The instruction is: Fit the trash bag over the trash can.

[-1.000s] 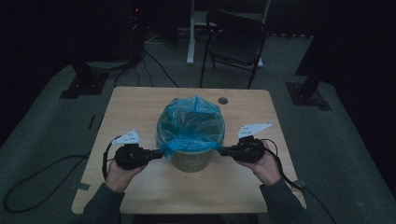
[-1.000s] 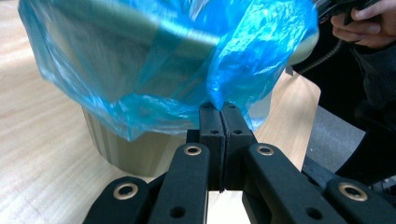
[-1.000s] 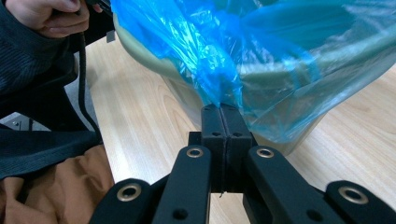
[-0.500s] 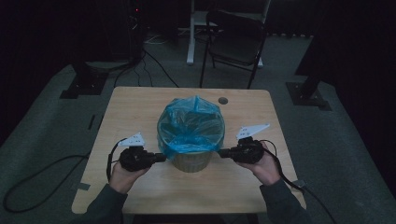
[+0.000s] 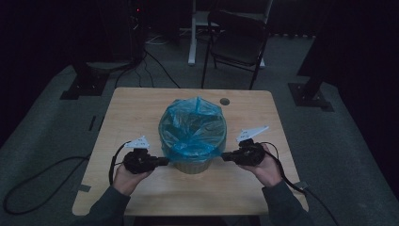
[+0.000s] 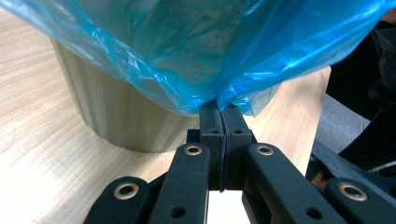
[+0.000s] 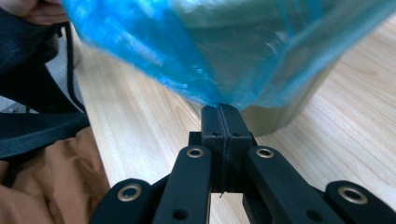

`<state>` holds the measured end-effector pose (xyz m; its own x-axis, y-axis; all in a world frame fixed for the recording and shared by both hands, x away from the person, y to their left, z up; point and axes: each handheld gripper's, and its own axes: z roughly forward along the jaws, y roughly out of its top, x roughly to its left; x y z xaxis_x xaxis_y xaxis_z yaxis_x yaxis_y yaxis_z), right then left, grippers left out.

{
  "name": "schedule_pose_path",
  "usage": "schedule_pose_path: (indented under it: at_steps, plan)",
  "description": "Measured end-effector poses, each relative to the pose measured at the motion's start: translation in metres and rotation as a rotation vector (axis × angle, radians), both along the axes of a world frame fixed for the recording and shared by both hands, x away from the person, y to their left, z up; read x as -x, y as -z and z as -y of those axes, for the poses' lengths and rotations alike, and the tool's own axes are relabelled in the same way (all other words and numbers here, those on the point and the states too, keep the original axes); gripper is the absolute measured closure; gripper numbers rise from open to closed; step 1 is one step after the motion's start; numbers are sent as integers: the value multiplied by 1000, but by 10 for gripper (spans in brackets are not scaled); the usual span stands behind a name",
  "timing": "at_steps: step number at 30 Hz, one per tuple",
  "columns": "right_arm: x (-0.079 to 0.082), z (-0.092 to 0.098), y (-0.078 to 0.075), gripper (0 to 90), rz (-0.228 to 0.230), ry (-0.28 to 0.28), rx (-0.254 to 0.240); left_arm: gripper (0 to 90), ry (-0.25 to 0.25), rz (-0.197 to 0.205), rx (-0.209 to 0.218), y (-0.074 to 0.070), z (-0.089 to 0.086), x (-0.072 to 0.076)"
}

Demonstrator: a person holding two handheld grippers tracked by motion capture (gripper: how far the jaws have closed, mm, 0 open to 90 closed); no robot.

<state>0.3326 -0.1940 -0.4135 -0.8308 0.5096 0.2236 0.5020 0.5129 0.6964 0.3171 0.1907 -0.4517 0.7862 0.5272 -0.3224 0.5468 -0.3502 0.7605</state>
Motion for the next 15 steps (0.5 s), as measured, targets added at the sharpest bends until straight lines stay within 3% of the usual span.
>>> schedule_pose_path:
  at_steps: [5,9,15]
  plan:
    - [-3,7,6,900,-26,31,10,896,-14,-37,20,6,-5,-5]
    - [-4,9,9,900,-43,33,22,896,-17,-50,12,8,-5,-6]
    - [-4,10,14,900,-56,34,47,852,-47,-47,-4,8,-8,-6]
